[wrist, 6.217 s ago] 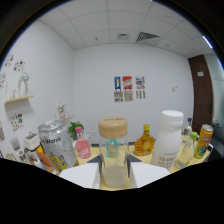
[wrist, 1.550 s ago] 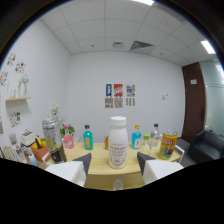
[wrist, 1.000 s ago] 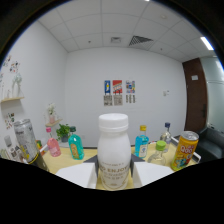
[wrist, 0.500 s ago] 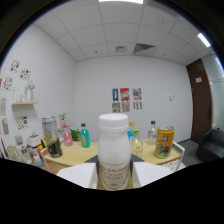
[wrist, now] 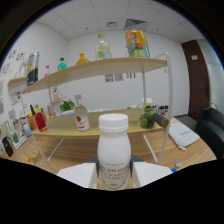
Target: Make me a cup of Mount Fuji.
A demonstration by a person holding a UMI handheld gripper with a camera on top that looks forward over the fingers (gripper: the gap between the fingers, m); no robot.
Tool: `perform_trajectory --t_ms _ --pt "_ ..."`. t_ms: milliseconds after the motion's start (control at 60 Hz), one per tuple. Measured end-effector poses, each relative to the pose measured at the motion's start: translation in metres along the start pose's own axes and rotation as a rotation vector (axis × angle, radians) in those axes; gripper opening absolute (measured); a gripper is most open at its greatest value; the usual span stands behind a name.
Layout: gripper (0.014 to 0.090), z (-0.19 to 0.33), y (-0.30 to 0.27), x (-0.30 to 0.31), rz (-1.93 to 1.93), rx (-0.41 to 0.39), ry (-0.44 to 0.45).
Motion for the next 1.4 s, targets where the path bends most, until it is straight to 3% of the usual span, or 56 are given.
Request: perform_trajectory --t_ms 233,750,983,1167,1400 --pt "0.0476 0.016 0.035 0.008 -0.309 -0.066 0.007" --pt "0.0473 0.021 0.005 0.014 -1.554 -0.109 0.132" --pt "0.0476 0.028 0.000 0.001 -1.932 -0.136 0.166" --pt "0.0474 0.032 0.009 -0.008 -2.107 -0.154 0.153" --pt "0.0475 0.027 0.006 -0.014 -2.023 -0.127 0.132"
